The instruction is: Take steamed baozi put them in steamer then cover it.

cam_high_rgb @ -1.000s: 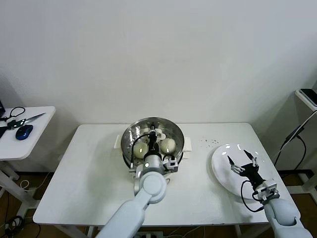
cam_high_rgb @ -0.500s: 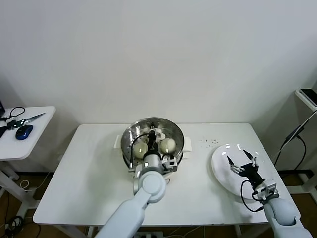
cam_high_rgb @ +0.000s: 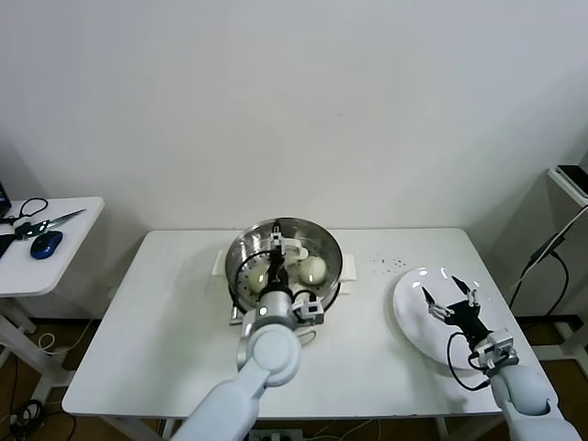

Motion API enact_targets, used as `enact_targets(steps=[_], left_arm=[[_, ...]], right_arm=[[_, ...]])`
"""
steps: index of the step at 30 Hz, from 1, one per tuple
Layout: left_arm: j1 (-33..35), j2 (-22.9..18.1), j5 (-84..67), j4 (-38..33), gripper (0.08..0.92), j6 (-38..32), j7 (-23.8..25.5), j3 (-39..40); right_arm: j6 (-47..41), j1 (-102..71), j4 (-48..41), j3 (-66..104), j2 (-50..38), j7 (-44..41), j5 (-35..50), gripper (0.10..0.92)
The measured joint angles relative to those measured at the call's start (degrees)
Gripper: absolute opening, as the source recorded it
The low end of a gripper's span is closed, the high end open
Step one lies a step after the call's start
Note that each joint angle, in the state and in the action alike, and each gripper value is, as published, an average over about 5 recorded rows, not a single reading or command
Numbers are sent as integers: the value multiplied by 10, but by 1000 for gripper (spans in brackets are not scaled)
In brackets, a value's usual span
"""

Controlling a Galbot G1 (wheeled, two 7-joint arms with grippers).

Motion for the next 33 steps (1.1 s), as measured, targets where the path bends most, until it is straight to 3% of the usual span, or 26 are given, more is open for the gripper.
enact_targets(steps=[6,17,25,33], left_arm=[[23,20,-15,-44,814,0,10,-4],[95,72,-60,-147,823,0,-10,-44],[175,97,-183,-205,823,0,-102,-136],[278,84,-404,-227,823,-47,-201,-278]], right_arm=[[-13,-2,6,3,-2,5,-1,823],[-31,-3,15,8,-2,12,1,823],[-34,-16,29,14,7,13,12,823],[-34,-30,42,20,12,10,19,823]])
